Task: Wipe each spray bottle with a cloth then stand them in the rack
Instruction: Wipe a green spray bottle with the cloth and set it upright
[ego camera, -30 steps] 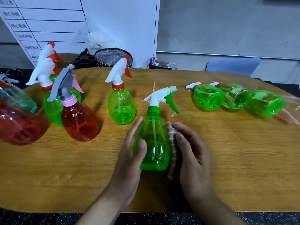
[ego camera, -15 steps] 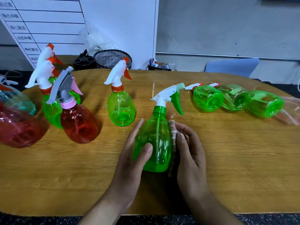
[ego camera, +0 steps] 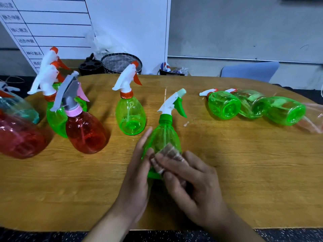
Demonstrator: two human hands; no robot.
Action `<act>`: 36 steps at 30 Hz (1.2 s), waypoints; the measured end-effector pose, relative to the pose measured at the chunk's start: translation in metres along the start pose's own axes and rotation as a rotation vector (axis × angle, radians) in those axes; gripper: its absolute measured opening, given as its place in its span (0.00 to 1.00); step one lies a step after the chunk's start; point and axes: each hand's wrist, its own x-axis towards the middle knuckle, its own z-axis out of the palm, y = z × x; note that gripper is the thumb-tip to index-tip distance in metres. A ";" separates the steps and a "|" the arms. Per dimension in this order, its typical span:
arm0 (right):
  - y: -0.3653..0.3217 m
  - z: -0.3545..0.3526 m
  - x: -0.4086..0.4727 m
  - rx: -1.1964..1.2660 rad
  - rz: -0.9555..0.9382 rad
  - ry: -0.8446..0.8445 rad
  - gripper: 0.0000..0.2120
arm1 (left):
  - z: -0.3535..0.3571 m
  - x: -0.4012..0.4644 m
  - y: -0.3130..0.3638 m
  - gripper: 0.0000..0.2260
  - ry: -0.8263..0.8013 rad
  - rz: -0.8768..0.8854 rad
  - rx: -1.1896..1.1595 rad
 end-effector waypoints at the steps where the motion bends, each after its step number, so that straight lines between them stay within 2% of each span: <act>1: -0.002 0.001 -0.002 -0.016 -0.046 -0.031 0.15 | 0.001 0.000 0.002 0.21 -0.002 -0.008 -0.015; 4: -0.004 0.002 -0.001 -0.024 -0.061 0.013 0.14 | 0.002 -0.001 0.004 0.22 -0.002 0.000 -0.037; 8: 0.006 0.000 0.015 0.034 0.167 0.258 0.15 | 0.004 -0.004 0.000 0.25 -0.031 0.003 0.037; 10: 0.011 0.006 0.022 0.198 0.320 0.299 0.15 | 0.003 -0.004 -0.002 0.25 -0.060 0.000 0.067; 12: 0.012 0.012 0.021 0.263 0.387 0.284 0.16 | 0.002 -0.003 -0.003 0.25 -0.058 -0.008 0.058; 18: -0.004 0.008 -0.002 -0.024 0.084 0.074 0.17 | 0.000 0.001 0.002 0.22 0.019 -0.033 -0.048; 21: -0.012 0.012 -0.010 -0.025 0.015 0.003 0.17 | -0.001 0.002 0.005 0.21 0.031 -0.074 -0.132; 23: -0.015 0.013 -0.009 0.002 0.021 0.023 0.16 | -0.001 0.001 0.007 0.22 0.028 -0.085 -0.171; 25: -0.016 0.012 -0.002 0.119 0.104 0.146 0.14 | 0.001 0.001 0.006 0.22 0.036 -0.077 -0.165; 27: -0.013 0.011 0.008 0.276 0.274 0.337 0.13 | 0.002 -0.001 0.006 0.25 0.038 -0.080 -0.161; 29: -0.009 0.010 0.017 0.425 0.505 0.461 0.12 | 0.001 -0.003 0.006 0.34 0.003 -0.106 -0.172; 32: -0.006 0.012 0.019 0.599 0.754 0.451 0.10 | 0.001 -0.003 0.005 0.45 -0.041 -0.070 -0.134; 36: -0.011 0.021 0.015 0.604 0.801 0.412 0.10 | 0.002 0.001 0.002 0.48 -0.058 -0.043 -0.084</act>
